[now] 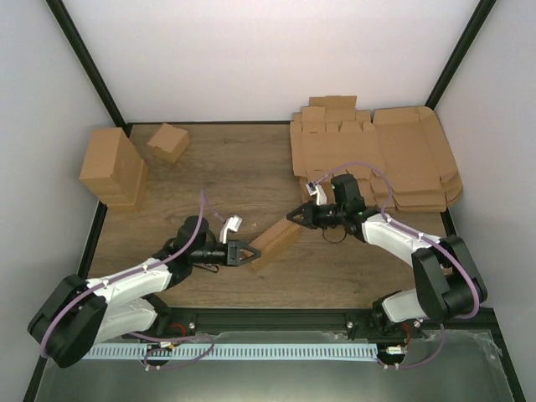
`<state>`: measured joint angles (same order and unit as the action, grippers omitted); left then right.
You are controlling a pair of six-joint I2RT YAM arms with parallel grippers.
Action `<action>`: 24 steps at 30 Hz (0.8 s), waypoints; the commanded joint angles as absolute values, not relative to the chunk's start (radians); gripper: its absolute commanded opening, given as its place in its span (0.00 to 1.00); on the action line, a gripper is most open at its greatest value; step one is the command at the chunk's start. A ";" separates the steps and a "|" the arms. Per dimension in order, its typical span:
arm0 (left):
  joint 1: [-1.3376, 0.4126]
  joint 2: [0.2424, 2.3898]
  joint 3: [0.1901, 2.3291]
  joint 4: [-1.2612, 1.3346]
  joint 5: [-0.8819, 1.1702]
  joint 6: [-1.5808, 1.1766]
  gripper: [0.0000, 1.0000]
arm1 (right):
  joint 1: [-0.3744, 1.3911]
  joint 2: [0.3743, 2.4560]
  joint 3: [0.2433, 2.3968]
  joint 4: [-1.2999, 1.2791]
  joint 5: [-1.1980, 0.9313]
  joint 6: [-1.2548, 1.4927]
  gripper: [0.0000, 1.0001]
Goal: Fold the paper box
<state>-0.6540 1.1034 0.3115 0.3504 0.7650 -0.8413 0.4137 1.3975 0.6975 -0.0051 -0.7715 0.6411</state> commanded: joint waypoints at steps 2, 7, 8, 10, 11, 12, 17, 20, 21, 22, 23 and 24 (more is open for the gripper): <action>-0.652 1.126 0.259 0.414 0.767 -0.851 0.04 | 0.409 1.413 0.680 0.013 -0.773 0.634 0.01; -0.655 1.129 0.239 0.427 0.766 -0.863 0.04 | 0.410 1.408 0.663 0.009 -0.767 0.631 0.01; -0.656 1.129 0.237 0.432 0.767 -0.866 0.04 | 0.410 1.407 0.659 0.010 -0.768 0.630 0.01; -0.661 1.125 0.233 0.436 0.766 -0.874 0.04 | 0.410 1.402 0.647 0.011 -0.769 0.630 0.01; -0.662 1.123 0.232 0.436 0.763 -0.875 0.04 | 0.410 1.401 0.644 0.011 -0.769 0.630 0.01; -0.664 1.123 0.231 0.436 0.762 -0.877 0.04 | 0.410 1.400 0.641 0.010 -0.770 0.630 0.01; -0.666 1.128 0.237 0.440 0.766 -0.884 0.05 | 0.410 1.392 0.652 -0.002 -0.774 0.626 0.01; -0.666 1.095 0.287 0.362 0.761 -0.867 0.07 | 0.410 1.375 0.674 -0.022 -0.771 0.621 0.01; -0.666 1.079 0.328 0.309 0.752 -0.849 0.07 | 0.410 1.371 0.684 -0.031 -0.767 0.619 0.01; -0.665 1.067 0.359 0.261 0.744 -0.830 0.07 | 0.410 1.368 0.691 -0.038 -0.765 0.616 0.01; -0.663 1.056 0.387 0.221 0.739 -0.815 0.07 | 0.409 1.365 0.697 -0.046 -0.767 0.615 0.01; -0.662 1.043 0.413 0.187 0.733 -0.808 0.07 | 0.410 1.363 0.702 -0.048 -0.768 0.614 0.01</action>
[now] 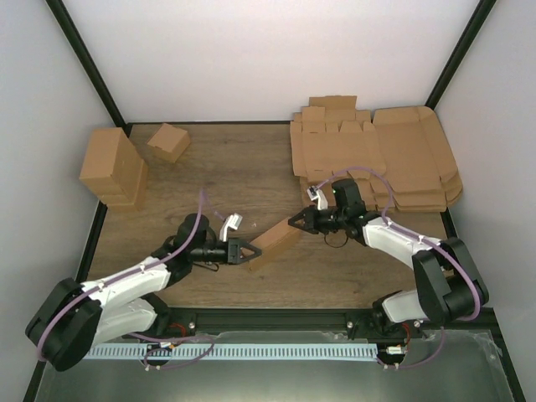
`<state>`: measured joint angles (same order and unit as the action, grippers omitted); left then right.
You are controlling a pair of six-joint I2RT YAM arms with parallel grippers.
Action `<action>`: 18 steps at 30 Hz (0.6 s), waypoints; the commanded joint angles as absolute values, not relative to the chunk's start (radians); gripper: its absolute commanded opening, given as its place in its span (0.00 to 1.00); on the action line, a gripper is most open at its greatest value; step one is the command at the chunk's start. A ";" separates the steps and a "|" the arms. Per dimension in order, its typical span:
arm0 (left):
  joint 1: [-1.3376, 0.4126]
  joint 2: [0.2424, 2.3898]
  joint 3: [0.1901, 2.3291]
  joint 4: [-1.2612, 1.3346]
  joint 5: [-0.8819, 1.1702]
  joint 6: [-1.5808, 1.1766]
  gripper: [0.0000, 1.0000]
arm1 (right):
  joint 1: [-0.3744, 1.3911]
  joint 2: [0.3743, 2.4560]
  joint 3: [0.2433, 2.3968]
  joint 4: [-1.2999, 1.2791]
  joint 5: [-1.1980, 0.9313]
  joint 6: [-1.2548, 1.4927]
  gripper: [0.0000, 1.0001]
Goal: Fold the paper box
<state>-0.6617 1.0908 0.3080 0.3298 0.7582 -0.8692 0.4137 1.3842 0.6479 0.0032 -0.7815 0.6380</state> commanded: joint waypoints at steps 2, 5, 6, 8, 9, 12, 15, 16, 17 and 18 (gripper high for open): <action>-0.654 1.027 0.446 0.147 0.724 -0.799 0.07 | 0.410 1.362 0.713 -0.055 -0.771 0.613 0.01; -0.641 1.012 0.460 0.126 0.719 -0.795 0.07 | 0.410 1.362 0.729 -0.066 -0.776 0.608 0.01; -0.639 1.010 0.458 0.125 0.717 -0.794 0.06 | 0.410 1.364 0.737 -0.070 -0.778 0.607 0.01; -0.637 1.013 0.441 0.135 0.718 -0.793 0.04 | 0.410 1.367 0.750 -0.072 -0.787 0.608 0.01; -0.637 1.015 0.428 0.151 0.722 -0.799 0.04 | 0.410 1.367 0.752 -0.069 -0.793 0.611 0.01; -0.637 1.026 0.377 0.233 0.737 -0.819 0.04 | 0.410 1.365 0.755 -0.060 -0.799 0.617 0.01; -0.637 1.045 0.350 0.266 0.741 -0.812 0.04 | 0.410 1.367 0.767 -0.064 -0.795 0.615 0.01; -0.637 1.049 0.344 0.277 0.741 -0.812 0.04 | 0.410 1.369 0.770 -0.066 -0.793 0.614 0.01; -0.637 1.054 0.338 0.291 0.742 -0.814 0.04 | 0.410 1.369 0.775 -0.067 -0.792 0.614 0.01; -0.637 1.059 0.332 0.301 0.742 -0.816 0.04 | 0.410 1.373 0.779 -0.071 -0.792 0.614 0.01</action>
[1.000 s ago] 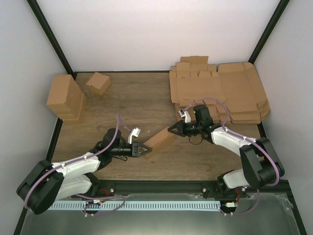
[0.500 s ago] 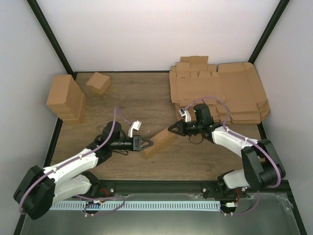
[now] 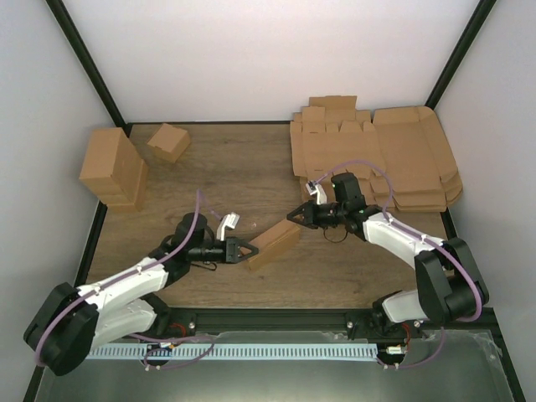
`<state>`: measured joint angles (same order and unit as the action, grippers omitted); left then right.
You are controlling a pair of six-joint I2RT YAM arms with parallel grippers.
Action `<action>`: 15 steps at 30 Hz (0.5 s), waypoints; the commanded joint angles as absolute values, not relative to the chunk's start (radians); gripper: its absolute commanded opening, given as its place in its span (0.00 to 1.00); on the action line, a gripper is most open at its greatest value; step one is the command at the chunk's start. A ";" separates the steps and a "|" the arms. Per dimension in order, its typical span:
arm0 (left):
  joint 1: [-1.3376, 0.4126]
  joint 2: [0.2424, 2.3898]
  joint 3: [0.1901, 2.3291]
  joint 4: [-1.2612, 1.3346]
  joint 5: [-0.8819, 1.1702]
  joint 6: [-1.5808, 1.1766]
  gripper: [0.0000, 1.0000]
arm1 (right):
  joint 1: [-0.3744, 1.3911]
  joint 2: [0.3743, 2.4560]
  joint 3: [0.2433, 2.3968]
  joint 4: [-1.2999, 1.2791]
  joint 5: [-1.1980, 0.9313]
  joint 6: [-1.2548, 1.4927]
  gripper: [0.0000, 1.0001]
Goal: Fold the paper box
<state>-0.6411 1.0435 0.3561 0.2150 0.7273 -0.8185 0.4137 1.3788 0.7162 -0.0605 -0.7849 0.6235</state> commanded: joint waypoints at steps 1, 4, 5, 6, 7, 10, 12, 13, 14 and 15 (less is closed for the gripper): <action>-0.636 1.066 0.325 0.312 0.744 -0.818 0.04 | 0.410 1.374 0.784 -0.071 -0.791 0.614 0.01; -0.638 1.086 0.306 0.351 0.751 -0.828 0.04 | 0.410 1.378 0.792 -0.069 -0.790 0.615 0.01; -0.637 1.089 0.303 0.358 0.753 -0.829 0.04 | 0.410 1.380 0.794 -0.067 -0.791 0.616 0.01; -0.637 1.090 0.302 0.362 0.755 -0.829 0.04 | 0.410 1.381 0.796 -0.065 -0.792 0.616 0.01; -0.637 1.091 0.301 0.363 0.755 -0.830 0.04 | 0.410 1.383 0.798 -0.062 -0.795 0.617 0.01; -0.637 1.086 0.311 0.364 0.761 -0.836 0.04 | 0.410 1.392 0.807 -0.061 -0.802 0.615 0.01; -0.637 1.067 0.327 0.346 0.752 -0.839 0.04 | 0.410 1.395 0.812 -0.062 -0.807 0.613 0.01; -0.637 1.053 0.337 0.328 0.743 -0.835 0.04 | 0.410 1.398 0.816 -0.062 -0.808 0.612 0.01; -0.636 1.041 0.343 0.313 0.733 -0.832 0.04 | 0.410 1.401 0.818 -0.061 -0.809 0.611 0.01; -0.633 1.031 0.348 0.301 0.728 -0.829 0.04 | 0.410 1.405 0.821 -0.063 -0.810 0.608 0.01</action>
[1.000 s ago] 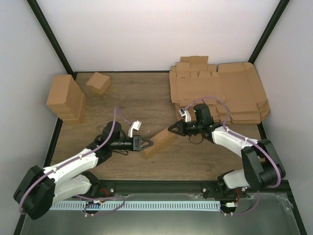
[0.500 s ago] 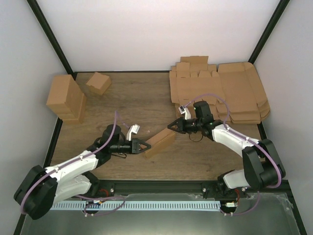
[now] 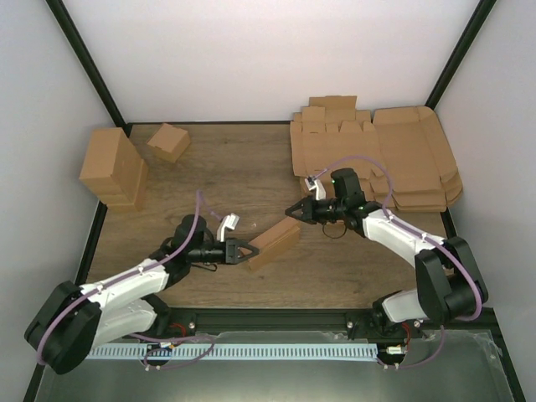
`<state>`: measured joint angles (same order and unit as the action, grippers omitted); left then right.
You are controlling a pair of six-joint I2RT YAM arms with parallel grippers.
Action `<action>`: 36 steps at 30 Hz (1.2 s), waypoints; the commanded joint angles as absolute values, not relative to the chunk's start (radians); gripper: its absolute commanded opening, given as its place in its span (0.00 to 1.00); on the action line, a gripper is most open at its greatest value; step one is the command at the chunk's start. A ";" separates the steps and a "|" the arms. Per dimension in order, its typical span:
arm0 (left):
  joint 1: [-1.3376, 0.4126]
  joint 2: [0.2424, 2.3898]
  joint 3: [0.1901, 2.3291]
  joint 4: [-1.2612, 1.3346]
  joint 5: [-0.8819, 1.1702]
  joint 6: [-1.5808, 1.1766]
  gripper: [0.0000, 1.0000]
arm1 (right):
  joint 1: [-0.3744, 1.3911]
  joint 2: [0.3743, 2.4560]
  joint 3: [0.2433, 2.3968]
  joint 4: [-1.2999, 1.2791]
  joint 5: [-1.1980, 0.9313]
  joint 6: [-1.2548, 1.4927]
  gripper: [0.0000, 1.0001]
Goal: Fold the paper box
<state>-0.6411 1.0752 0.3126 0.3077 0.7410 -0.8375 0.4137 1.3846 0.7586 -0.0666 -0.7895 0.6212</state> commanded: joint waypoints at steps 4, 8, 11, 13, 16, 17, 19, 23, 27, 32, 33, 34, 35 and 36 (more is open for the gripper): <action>-0.598 1.024 0.337 0.304 0.737 -0.829 0.04 | 0.410 1.423 0.817 -0.053 -0.811 0.605 0.01; -0.577 1.043 0.309 0.338 0.756 -0.834 0.04 | 0.410 1.441 0.804 -0.042 -0.816 0.607 0.01; -0.577 1.072 0.283 0.388 0.771 -0.845 0.04 | 0.410 1.445 0.779 -0.027 -0.816 0.610 0.01; -0.577 1.085 0.253 0.440 0.778 -0.865 0.04 | 0.410 1.441 0.758 -0.014 -0.820 0.616 0.01; -0.577 1.095 0.212 0.481 0.778 -0.877 0.04 | 0.410 1.435 0.730 -0.003 -0.822 0.620 0.01; -0.577 1.098 0.202 0.493 0.781 -0.882 0.04 | 0.410 1.432 0.725 -0.001 -0.823 0.622 0.01; -0.576 1.100 0.194 0.501 0.783 -0.884 0.04 | 0.410 1.422 0.730 -0.009 -0.827 0.623 0.01; -0.577 1.079 0.211 0.457 0.780 -0.865 0.04 | 0.410 1.383 0.784 -0.085 -0.791 0.594 0.01; -0.576 1.068 0.236 0.405 0.774 -0.844 0.04 | 0.394 1.367 0.825 -0.136 -0.764 0.565 0.01; -0.576 1.064 0.244 0.397 0.774 -0.841 0.04 | 0.367 1.374 0.832 -0.141 -0.802 0.553 0.01; -0.576 1.062 0.247 0.392 0.772 -0.840 0.04 | 0.367 1.373 0.832 -0.141 -0.803 0.552 0.01; -0.576 1.059 0.252 0.386 0.771 -0.839 0.04 | 0.367 1.374 0.833 -0.142 -0.806 0.550 0.01; -0.576 1.056 0.256 0.380 0.771 -0.836 0.04 | 0.367 1.373 0.834 -0.144 -0.809 0.548 0.01; -0.577 1.053 0.261 0.366 0.768 -0.834 0.04 | 0.367 1.371 0.834 -0.144 -0.812 0.546 0.01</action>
<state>-0.5812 1.0698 0.2356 0.4122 0.7708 -0.8619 0.3714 1.3872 0.7959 -0.1211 -0.7856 0.5716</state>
